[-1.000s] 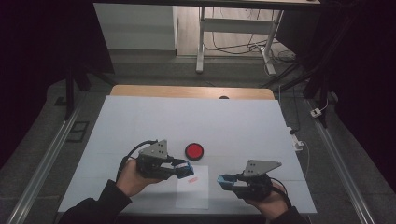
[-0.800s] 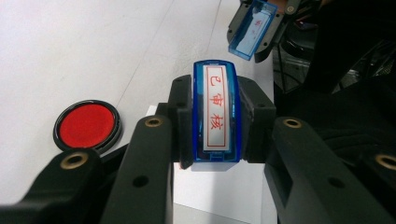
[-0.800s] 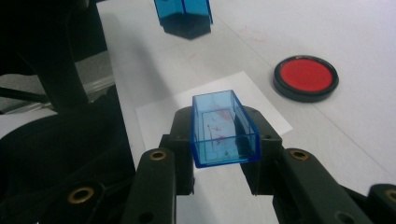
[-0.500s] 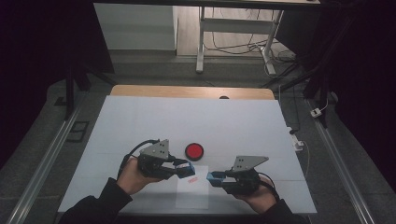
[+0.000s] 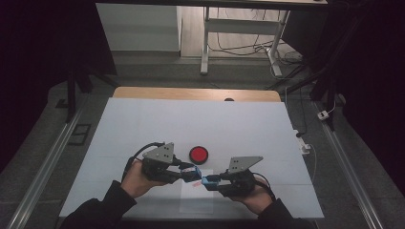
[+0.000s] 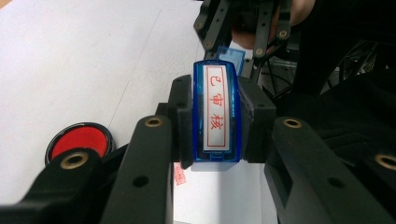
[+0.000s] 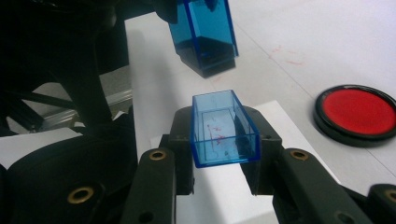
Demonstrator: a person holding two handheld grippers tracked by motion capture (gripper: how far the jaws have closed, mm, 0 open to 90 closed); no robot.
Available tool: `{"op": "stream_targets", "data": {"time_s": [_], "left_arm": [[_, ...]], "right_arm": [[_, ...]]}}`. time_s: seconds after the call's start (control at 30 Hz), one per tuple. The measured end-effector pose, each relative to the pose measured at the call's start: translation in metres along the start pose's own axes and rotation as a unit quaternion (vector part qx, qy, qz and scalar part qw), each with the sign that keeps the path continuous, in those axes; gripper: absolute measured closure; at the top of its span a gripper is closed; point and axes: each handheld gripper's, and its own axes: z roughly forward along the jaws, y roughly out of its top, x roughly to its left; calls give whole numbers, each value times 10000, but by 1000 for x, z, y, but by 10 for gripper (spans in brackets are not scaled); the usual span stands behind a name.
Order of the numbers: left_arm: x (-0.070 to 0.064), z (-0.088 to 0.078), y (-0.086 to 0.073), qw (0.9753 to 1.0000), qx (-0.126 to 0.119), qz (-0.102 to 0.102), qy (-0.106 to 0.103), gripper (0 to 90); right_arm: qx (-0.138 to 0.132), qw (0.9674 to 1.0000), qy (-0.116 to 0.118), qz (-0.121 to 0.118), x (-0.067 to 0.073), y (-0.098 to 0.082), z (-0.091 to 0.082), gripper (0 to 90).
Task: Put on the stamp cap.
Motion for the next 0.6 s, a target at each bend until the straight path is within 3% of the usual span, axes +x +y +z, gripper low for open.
{"op": "stream_targets", "data": {"time_s": [0.4, 0.6], "left_arm": [[-2, 3, 3, 9996, -83, 248, -143, 703], [-3, 3, 3, 9991, -169, 336, -183, 703]], "right_arm": [[-30, 9994, 247, -248, 1, 7, 17, 677], [-33, 9992, 324, -249, 1, 9, 22, 678]]}}
